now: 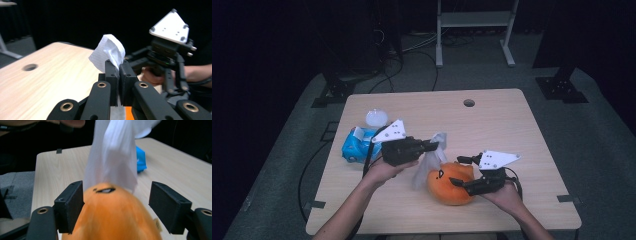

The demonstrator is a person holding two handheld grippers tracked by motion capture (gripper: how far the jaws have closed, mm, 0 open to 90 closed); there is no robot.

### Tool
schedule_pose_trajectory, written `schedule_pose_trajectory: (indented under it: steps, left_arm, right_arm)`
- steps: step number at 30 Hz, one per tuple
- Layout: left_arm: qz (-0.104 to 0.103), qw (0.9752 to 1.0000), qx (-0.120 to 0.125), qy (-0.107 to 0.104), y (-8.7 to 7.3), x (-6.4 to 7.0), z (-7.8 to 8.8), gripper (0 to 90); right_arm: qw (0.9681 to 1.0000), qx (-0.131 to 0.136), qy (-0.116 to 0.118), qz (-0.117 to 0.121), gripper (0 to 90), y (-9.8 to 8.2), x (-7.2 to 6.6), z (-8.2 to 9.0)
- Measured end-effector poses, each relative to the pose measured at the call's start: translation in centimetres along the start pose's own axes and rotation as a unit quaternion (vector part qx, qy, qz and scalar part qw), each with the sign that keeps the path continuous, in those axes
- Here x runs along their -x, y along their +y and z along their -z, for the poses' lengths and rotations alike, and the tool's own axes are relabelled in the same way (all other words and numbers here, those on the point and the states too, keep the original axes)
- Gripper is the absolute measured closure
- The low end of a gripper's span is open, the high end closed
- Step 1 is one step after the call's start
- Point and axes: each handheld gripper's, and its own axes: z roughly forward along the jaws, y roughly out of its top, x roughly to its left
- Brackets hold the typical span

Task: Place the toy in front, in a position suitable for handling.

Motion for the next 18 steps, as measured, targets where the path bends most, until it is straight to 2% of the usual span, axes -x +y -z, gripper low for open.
schedule_pose_trajectory:
  steps: [3,6,8,9,10,11,12,14,18]
  left_arm:
    - [-0.008,0.9997,-0.009,-0.019,0.1,0.9,-1.3,86.5]
    - [-0.005,0.9993,-0.012,-0.035,0.1,1.3,-2.1,86.3]
    - [-0.001,0.9988,-0.013,-0.048,0.0,1.7,-2.5,86.1]
    - [0.001,0.9984,-0.015,-0.054,-0.1,1.9,-2.8,85.7]
    - [0.001,0.9984,-0.015,-0.054,-0.1,1.9,-2.8,85.3]
    - [0.0,0.9982,-0.015,-0.058,-0.1,1.9,-2.9,85.3]
    - [0.0,0.9981,-0.015,-0.059,-0.1,1.9,-2.9,83.3]
    - [0.003,0.9983,-0.013,-0.057,-0.1,1.9,-2.8,75.5]
    - [0.008,0.9986,-0.005,-0.052,-0.2,1.7,-2.0,65.6]
  right_arm:
    - [0.9998,0.018,0.001,0.007,26.4,0.6,0.0,-0.6]
    - [0.9996,0.027,0.004,0.006,27.1,0.9,-0.1,-0.9]
    - [0.9993,0.037,0.004,0.009,32.0,1.0,-0.2,-1.2]
    - [0.9989,0.046,0.003,0.011,47.3,1.1,-0.2,-1.3]
    - [0.9989,0.046,0.003,0.011,47.3,1.1,-0.2,-1.3]
    - [0.9988,0.048,0.006,0.011,55.6,1.1,-0.2,-1.3]
    - [0.9989,0.045,0.013,0.006,69.6,1.1,-0.2,-1.3]
    - [0.9988,0.044,0.017,0.01,84.7,1.0,-0.2,-1.0]
    - [0.9983,0.053,0.024,0.0,87.5,0.9,0.2,0.3]
